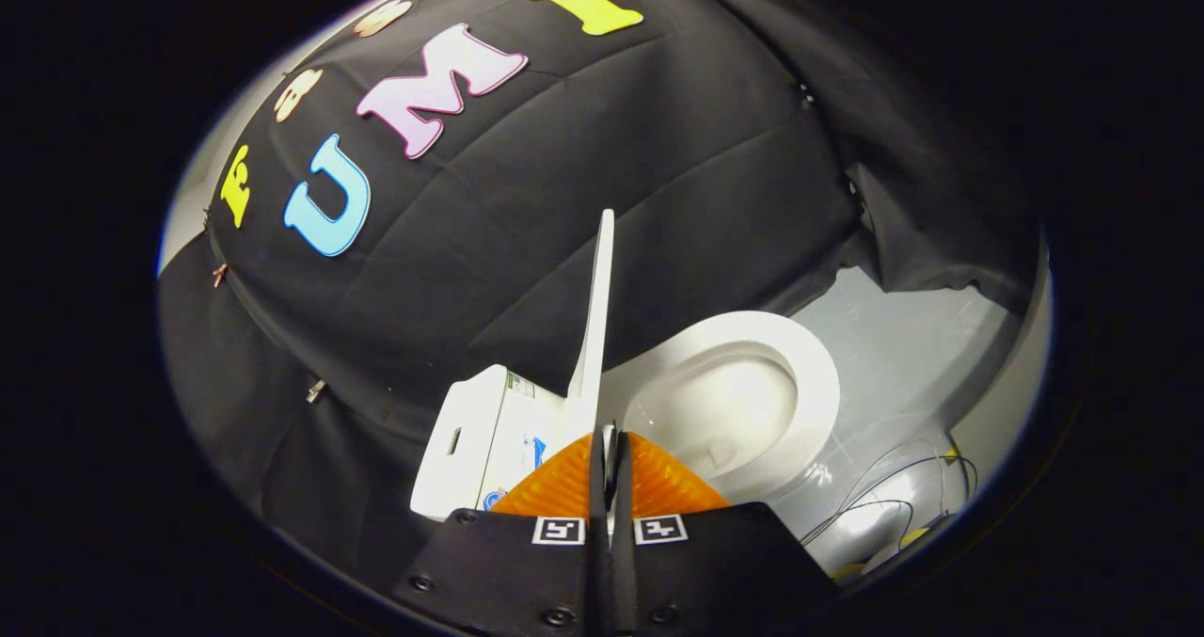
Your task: Open the toilet lid.
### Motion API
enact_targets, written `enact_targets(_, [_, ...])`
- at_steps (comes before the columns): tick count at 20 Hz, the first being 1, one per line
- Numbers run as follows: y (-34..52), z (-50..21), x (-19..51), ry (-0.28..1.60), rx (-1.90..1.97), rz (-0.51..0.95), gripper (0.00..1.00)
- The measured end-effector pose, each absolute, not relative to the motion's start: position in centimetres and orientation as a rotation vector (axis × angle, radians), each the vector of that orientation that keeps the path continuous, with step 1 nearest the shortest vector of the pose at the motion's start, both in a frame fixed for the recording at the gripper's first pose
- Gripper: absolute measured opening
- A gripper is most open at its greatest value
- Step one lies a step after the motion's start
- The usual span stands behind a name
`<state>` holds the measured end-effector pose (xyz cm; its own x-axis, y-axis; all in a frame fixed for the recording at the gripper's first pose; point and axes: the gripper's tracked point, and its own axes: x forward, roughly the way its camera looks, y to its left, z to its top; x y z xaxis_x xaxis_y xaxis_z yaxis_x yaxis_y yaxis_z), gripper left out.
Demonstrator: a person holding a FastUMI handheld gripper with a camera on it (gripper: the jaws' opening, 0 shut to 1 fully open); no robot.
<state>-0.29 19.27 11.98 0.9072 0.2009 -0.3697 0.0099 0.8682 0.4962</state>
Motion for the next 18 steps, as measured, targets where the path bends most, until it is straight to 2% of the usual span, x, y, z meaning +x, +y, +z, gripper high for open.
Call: enact_targets(18, [35.8, 18.5, -1.1, 0.355, 0.12, 0.032, 0.05])
